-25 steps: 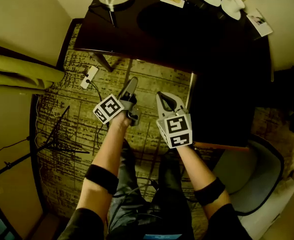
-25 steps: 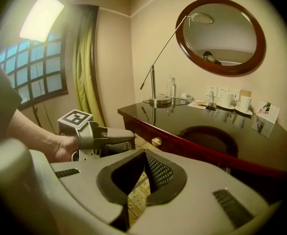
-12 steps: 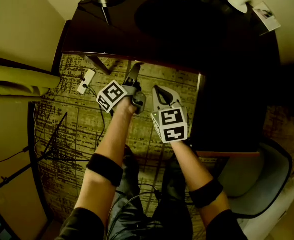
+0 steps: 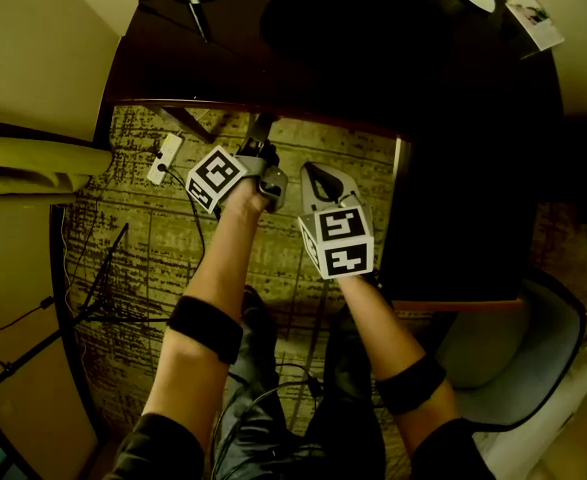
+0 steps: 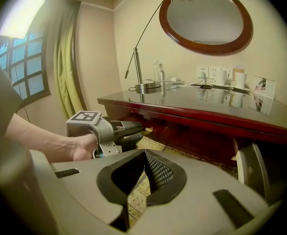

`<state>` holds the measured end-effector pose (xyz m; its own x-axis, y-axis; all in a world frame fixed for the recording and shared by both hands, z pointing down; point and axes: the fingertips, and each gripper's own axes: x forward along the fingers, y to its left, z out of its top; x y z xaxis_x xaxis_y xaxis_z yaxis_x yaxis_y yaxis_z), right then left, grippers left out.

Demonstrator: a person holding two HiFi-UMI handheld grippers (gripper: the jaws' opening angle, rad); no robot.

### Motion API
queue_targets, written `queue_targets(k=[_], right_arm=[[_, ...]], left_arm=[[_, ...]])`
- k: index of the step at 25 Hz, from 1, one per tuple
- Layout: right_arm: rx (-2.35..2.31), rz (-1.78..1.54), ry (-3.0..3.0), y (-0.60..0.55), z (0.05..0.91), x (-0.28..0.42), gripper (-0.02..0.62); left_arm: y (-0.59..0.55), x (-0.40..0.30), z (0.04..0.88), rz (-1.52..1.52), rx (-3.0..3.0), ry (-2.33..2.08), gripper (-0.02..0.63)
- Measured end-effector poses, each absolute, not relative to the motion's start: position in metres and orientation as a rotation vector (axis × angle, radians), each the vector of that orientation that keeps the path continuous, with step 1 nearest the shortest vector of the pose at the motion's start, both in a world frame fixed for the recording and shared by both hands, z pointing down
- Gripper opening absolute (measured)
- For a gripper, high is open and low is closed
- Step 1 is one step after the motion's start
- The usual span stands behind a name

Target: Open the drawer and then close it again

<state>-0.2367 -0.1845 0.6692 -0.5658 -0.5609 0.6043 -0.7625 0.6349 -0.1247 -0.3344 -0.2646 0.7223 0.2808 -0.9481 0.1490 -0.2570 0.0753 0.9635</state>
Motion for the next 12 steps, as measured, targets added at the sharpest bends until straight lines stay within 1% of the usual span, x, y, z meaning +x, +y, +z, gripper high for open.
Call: queue_targets(k=[1,3,12], right_arm=[[1.038,0.515,-2.333,-0.1847,0.6693,-0.2361,0.000],[1.042,0.516,-2.330,-0.1847,0.6696,-0.2351,0.000],[1.039,0.526,-2.331,-0.1794,0.6714,-0.2336,0.000]], left_arm=[[-0.2652,-0.3337,0.7191,-0.782,1.441,-1.202,0.122],[-0.2651,-0.3321,0.7144,-0.792,1.465,-1.208,0.051],[-0.2659,-0.3308,0.7132,-0.824,1.454,-1.220,0.048]])
